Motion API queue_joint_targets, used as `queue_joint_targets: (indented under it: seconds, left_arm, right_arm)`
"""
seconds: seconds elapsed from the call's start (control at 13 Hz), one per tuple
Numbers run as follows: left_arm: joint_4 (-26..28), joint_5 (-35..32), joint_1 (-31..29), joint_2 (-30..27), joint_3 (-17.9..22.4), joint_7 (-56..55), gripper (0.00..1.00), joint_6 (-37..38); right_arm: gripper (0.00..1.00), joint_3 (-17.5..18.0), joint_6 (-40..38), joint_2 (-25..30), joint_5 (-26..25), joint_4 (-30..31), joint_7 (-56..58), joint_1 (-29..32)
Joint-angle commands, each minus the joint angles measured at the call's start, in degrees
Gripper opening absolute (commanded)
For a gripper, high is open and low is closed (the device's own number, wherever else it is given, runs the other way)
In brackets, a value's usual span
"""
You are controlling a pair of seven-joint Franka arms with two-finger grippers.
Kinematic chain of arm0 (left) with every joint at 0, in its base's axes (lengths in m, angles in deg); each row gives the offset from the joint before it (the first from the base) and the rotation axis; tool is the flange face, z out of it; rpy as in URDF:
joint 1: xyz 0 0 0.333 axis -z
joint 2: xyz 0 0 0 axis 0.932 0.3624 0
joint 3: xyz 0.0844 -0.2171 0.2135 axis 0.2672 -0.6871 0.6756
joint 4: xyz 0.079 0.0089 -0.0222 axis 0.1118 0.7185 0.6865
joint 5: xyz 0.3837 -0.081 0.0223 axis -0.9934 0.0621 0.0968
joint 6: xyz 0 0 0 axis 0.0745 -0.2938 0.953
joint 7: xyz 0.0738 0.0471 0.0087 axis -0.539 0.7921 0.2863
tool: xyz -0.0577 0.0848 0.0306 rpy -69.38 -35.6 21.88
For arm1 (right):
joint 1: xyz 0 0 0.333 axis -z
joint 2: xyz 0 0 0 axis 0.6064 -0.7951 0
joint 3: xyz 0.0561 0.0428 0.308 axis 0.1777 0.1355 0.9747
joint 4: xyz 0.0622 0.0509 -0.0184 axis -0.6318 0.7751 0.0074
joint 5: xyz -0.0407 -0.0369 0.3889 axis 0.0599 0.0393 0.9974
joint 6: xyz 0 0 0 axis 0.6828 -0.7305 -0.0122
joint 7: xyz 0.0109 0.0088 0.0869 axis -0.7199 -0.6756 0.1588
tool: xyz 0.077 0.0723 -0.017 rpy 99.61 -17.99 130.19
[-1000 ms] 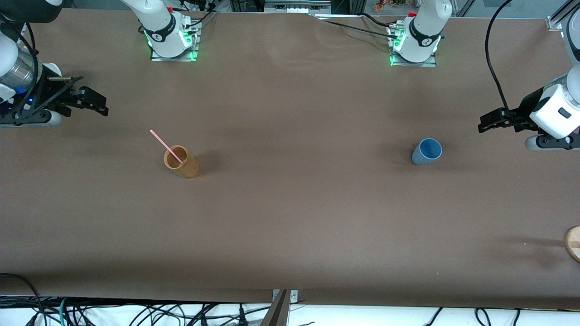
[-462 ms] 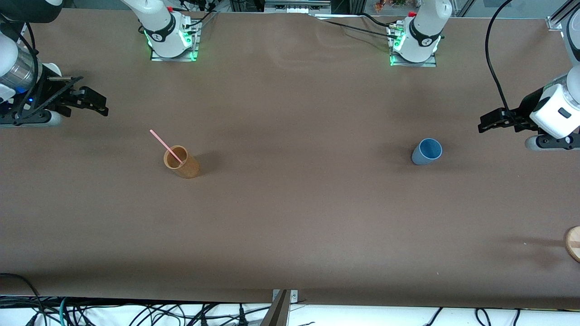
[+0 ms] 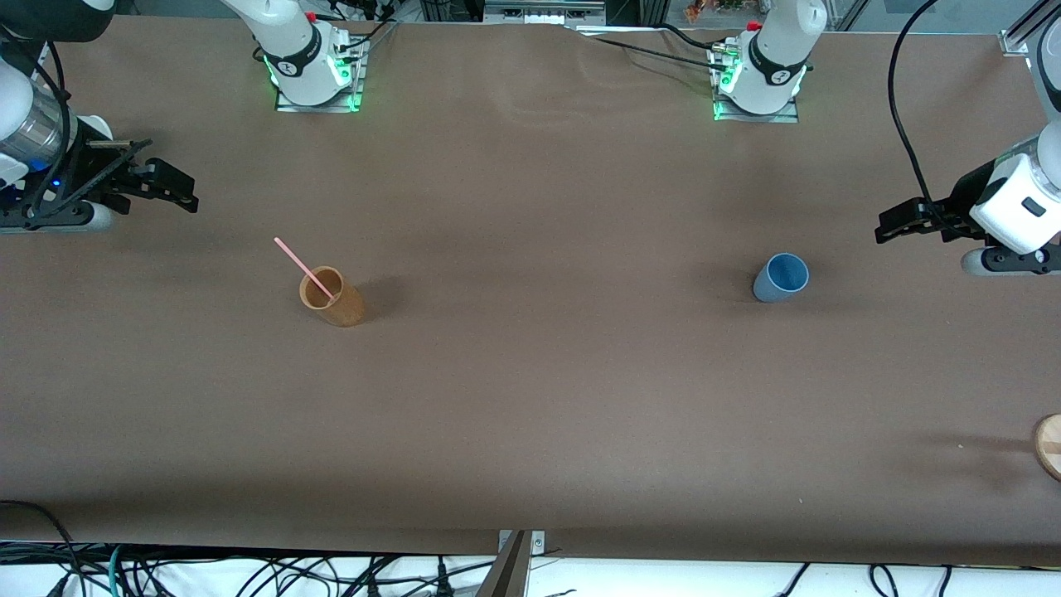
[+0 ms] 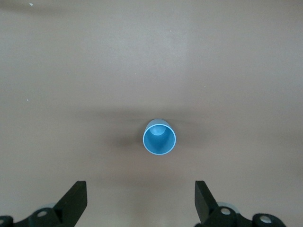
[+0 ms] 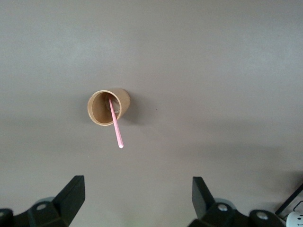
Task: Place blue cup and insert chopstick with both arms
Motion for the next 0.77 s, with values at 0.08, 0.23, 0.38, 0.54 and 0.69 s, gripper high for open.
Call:
queue_joint_targets:
  seconds: [0.08,0.23,0.38,0.54,0.69]
  left_arm:
    - [-0.5,-0.8,-0.2,1.0,-0.2,0.7,1.0,-0.6]
    - [-0.6,-1.4,0.3,3.8,-0.6,0.9,1.0,-0.9]
    - [-1.4,-1.8,0.4,5.1,-1.4,1.1,1.0,-0.9]
    - [-2.0,-2.1,0.4,8.9,-1.4,1.0,1.0,-0.9]
    - [-1.5,-2.1,-0.4,10.9,-1.4,2.5,1.0,-0.9]
  right_arm:
    - [1.0,0.3,0.0,0.2,-0.7,0.0,0.4,0.5]
    - [1.0,0.3,0.0,0.2,-0.7,0.0,0.4,0.5]
    - [1.0,0.3,0.0,0.2,-0.7,0.0,0.3,0.5]
    - [1.0,0.3,0.0,0.2,-0.7,0.0,0.4,0.5]
    - [1.0,0.3,0.0,0.2,-0.7,0.0,0.4,0.5]
